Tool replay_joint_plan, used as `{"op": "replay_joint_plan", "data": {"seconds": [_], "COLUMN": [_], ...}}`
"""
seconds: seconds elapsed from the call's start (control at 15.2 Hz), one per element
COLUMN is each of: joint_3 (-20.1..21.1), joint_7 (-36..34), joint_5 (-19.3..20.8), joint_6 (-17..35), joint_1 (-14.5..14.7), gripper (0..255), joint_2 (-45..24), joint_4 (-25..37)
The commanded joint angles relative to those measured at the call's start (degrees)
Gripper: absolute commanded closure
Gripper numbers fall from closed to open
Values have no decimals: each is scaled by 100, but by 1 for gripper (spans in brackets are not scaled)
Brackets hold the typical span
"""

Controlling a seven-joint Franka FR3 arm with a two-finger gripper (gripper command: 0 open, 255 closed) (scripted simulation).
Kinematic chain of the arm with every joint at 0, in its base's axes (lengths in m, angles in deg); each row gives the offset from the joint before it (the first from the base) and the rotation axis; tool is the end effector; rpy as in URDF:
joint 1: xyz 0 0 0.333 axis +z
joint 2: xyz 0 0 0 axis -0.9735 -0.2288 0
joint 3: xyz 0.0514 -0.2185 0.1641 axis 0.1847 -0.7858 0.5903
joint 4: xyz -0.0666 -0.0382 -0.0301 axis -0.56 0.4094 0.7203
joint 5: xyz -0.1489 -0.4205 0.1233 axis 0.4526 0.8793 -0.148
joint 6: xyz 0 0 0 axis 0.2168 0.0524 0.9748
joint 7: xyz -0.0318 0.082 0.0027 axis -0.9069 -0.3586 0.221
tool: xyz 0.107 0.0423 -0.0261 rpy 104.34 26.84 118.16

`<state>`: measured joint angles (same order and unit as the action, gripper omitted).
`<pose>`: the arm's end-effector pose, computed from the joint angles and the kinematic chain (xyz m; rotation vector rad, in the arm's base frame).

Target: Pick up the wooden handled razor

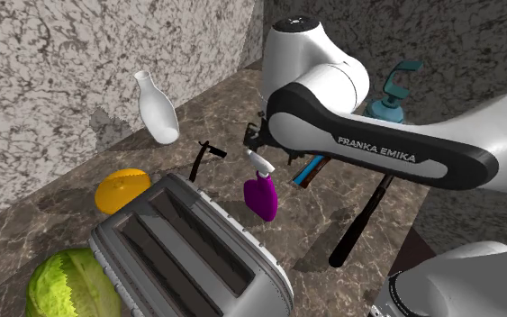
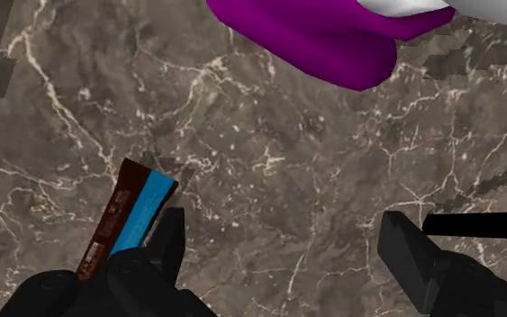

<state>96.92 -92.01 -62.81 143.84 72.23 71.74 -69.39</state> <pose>0.4771 0.3050 0.5048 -2.9503 0.9728 -0.0611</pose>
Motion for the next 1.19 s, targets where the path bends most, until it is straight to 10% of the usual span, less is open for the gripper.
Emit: {"op": "replay_joint_plan", "data": {"seconds": [0.0,0.46,0.92,1.12], "joint_3": [309,1068,661,665], "joint_7": [-626,-2911,-4297,-4333], "joint_5": [251,1890,3411,3355], "joint_6": [28,-350,-1550,-1258], "joint_1": [-90,207,1812,1689], "gripper": [0,0,0,0], "joint_2": [-464,-2657,-4937,-4846], "joint_4": [422,2432,5438,5047]}}
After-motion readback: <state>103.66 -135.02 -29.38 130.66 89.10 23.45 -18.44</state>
